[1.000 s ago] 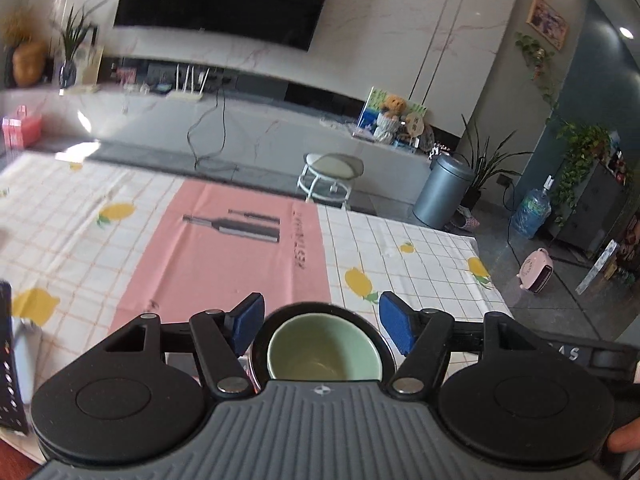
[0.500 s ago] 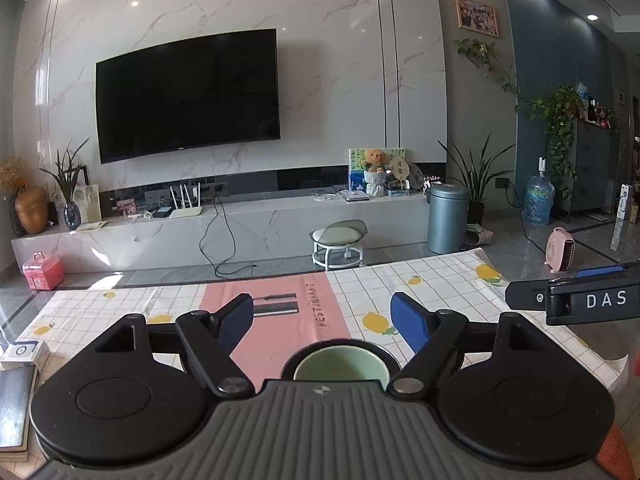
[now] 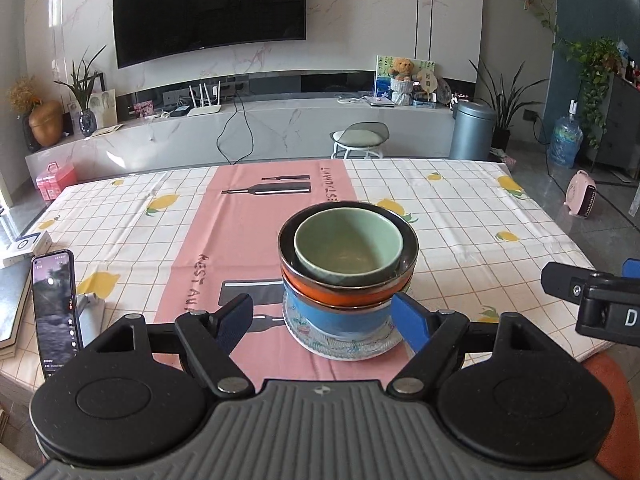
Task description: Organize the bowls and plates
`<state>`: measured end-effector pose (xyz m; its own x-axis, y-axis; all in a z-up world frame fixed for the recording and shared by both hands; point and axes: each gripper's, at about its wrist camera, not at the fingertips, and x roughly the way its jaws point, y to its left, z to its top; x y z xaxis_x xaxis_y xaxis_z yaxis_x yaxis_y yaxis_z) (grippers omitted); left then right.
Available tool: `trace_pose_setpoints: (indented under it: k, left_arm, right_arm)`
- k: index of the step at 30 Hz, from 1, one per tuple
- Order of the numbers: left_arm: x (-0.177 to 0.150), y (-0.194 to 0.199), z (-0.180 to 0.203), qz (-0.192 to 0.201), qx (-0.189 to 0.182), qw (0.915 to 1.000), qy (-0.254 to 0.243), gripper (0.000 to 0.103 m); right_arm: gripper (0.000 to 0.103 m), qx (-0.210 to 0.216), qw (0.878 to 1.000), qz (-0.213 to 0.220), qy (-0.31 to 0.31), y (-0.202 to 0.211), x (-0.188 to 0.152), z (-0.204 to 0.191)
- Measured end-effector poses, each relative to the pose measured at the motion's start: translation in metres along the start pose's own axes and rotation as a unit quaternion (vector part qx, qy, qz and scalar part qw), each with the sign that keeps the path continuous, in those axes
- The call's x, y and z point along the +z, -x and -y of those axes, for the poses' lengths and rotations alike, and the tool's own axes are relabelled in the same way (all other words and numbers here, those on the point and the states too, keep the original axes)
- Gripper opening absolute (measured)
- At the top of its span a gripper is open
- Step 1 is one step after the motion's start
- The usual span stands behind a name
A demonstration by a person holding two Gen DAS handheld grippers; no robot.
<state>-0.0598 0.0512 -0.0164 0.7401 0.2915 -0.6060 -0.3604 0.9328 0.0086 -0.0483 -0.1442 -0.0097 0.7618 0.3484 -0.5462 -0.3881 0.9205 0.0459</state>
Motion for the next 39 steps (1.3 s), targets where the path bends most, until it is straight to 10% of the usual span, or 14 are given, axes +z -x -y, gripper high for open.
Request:
trace_pose_setpoints:
  k: [39]
  left_arm:
    - [-0.007,-0.005,0.008,-0.014,-0.003,0.9999,-0.009,0.092]
  right_arm:
    - [0.099,-0.028,0.998,-0.036,-0.048,-0.012,-0.028,0.000]
